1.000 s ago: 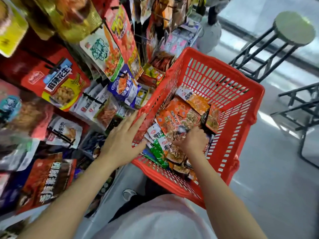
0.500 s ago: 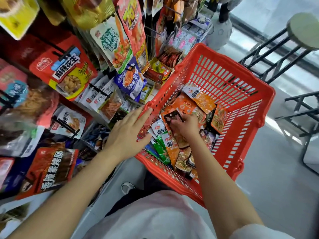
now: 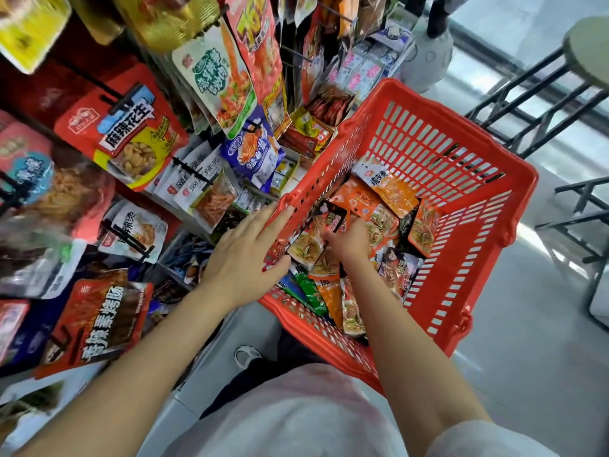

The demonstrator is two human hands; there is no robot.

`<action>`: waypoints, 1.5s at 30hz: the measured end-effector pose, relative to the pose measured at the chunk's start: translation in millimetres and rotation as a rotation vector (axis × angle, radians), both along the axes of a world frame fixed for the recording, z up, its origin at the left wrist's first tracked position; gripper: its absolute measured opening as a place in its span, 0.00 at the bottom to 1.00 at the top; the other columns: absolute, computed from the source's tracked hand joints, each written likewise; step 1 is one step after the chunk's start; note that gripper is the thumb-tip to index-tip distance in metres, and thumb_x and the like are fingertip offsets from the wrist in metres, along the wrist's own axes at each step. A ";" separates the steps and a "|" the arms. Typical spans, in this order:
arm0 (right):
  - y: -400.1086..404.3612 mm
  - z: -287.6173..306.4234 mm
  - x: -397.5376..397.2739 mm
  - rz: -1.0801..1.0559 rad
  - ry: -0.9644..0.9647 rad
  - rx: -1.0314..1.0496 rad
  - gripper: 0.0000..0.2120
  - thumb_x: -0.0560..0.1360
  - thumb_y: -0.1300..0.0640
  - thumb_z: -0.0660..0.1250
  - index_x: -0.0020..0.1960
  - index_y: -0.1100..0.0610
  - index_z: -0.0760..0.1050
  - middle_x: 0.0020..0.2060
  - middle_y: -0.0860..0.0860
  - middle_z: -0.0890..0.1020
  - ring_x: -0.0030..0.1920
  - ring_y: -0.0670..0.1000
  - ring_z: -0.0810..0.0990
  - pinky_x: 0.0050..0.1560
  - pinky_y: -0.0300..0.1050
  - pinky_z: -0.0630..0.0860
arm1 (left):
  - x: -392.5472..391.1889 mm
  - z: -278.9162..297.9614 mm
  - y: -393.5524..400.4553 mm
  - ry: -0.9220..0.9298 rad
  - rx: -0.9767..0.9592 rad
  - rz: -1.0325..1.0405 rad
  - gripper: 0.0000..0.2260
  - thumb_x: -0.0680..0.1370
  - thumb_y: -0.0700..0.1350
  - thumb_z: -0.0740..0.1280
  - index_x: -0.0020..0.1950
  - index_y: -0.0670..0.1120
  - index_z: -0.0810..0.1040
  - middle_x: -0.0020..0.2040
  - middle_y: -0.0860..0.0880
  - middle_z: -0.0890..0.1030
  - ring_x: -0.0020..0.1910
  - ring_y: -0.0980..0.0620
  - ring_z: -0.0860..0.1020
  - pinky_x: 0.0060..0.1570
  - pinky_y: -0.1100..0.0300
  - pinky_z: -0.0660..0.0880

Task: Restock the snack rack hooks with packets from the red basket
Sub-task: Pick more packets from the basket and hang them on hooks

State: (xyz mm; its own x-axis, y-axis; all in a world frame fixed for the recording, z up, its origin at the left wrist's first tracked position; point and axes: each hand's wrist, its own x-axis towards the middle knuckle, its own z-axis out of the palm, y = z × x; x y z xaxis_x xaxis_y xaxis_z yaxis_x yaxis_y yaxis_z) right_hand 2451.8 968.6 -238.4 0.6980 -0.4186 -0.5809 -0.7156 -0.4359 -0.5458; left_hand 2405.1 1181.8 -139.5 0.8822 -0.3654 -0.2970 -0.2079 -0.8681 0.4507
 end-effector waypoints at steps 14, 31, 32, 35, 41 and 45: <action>19.9 -7.0 -1.9 -0.317 0.012 0.432 0.52 0.71 0.51 0.79 0.80 0.63 0.48 0.76 0.62 0.64 0.74 0.62 0.68 0.72 0.60 0.67 | -0.9 0.9 -0.9 -0.009 0.005 0.001 0.33 0.83 0.58 0.59 0.82 0.60 0.43 0.83 0.53 0.50 0.81 0.49 0.52 0.77 0.45 0.54; -125.6 32.8 87.9 0.243 -0.038 -0.101 0.22 0.74 0.55 0.75 0.65 0.61 0.76 0.61 0.60 0.79 0.60 0.59 0.78 0.56 0.47 0.73 | 92.7 9.5 -72.1 -0.104 0.219 -0.177 0.36 0.83 0.61 0.57 0.83 0.52 0.40 0.82 0.55 0.36 0.82 0.52 0.41 0.79 0.47 0.46; -126.3 27.6 94.6 0.310 0.004 -0.160 0.26 0.73 0.51 0.76 0.67 0.61 0.74 0.64 0.61 0.76 0.64 0.61 0.75 0.59 0.48 0.72 | 91.0 6.2 -70.6 -0.122 0.208 -0.175 0.36 0.82 0.61 0.58 0.83 0.52 0.41 0.81 0.56 0.36 0.82 0.52 0.42 0.79 0.46 0.48; -123.2 17.4 106.5 0.381 0.086 -0.200 0.39 0.72 0.45 0.76 0.76 0.56 0.65 0.72 0.62 0.65 0.73 0.63 0.64 0.73 0.55 0.64 | 91.9 1.3 -69.0 -0.123 0.147 -0.147 0.36 0.82 0.59 0.61 0.83 0.52 0.45 0.82 0.58 0.39 0.82 0.54 0.45 0.79 0.43 0.52; -123.0 7.8 115.4 0.448 0.227 -0.260 0.48 0.69 0.33 0.73 0.76 0.61 0.61 0.74 0.62 0.66 0.76 0.63 0.62 0.77 0.56 0.60 | 94.4 -2.6 -68.2 -0.102 0.123 -0.132 0.37 0.81 0.57 0.62 0.84 0.53 0.46 0.82 0.58 0.41 0.82 0.54 0.47 0.77 0.38 0.58; -129.3 -1.0 119.0 0.502 0.327 -0.291 0.59 0.54 0.18 0.65 0.69 0.62 0.70 0.70 0.63 0.72 0.73 0.65 0.66 0.72 0.58 0.66 | 94.4 -2.8 -68.2 -0.095 0.094 -0.127 0.36 0.82 0.57 0.62 0.84 0.53 0.46 0.82 0.59 0.40 0.82 0.53 0.47 0.78 0.40 0.56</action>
State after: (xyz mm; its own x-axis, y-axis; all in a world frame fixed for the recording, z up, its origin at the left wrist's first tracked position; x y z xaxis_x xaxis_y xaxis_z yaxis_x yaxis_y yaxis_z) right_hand 2570.7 839.2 -239.4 0.6560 -0.2606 -0.7084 -0.4964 -0.8560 -0.1447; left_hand 2499.5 1113.6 -142.3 0.8565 -0.4500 -0.2527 -0.3559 -0.8696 0.3421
